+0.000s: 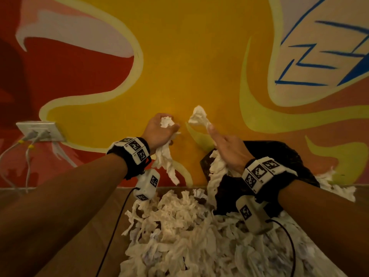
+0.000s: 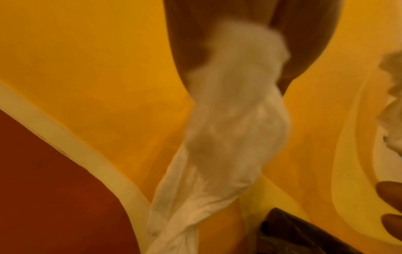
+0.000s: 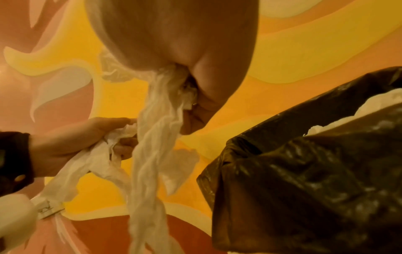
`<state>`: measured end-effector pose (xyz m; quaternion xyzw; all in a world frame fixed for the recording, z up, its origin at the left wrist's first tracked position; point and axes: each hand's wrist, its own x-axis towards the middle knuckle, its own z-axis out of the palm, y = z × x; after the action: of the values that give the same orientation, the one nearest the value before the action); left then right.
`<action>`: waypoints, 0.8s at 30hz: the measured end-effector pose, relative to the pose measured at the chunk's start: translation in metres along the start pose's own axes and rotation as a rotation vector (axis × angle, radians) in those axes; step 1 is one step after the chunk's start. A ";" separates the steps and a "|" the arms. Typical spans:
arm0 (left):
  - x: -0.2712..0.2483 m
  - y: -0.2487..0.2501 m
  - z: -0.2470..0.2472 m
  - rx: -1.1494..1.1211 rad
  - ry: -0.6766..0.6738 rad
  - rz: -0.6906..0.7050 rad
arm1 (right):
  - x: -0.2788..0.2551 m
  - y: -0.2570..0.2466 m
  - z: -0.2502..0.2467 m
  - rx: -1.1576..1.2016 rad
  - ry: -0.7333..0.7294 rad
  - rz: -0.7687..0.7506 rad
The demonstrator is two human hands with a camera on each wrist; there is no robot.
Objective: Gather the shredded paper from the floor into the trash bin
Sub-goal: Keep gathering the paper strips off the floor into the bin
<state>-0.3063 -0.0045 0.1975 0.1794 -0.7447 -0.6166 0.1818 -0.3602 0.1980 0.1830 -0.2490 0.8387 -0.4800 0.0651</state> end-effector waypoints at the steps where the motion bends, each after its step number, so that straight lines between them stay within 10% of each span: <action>1: 0.000 0.002 0.003 -0.013 -0.003 0.009 | 0.000 0.000 -0.004 0.002 0.002 0.010; 8: -0.001 0.019 0.030 -0.033 -0.017 0.084 | 0.004 0.010 -0.018 0.119 0.075 0.059; 19: -0.013 0.033 0.062 -0.260 0.043 0.120 | -0.008 0.005 0.003 0.232 -0.397 0.142; 24: -0.016 0.030 0.068 -0.177 0.037 0.158 | -0.016 -0.012 0.010 0.289 -0.376 -0.036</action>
<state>-0.3267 0.0667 0.2147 0.1150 -0.6958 -0.6602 0.2584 -0.3391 0.1931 0.1859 -0.3371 0.7298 -0.5413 0.2467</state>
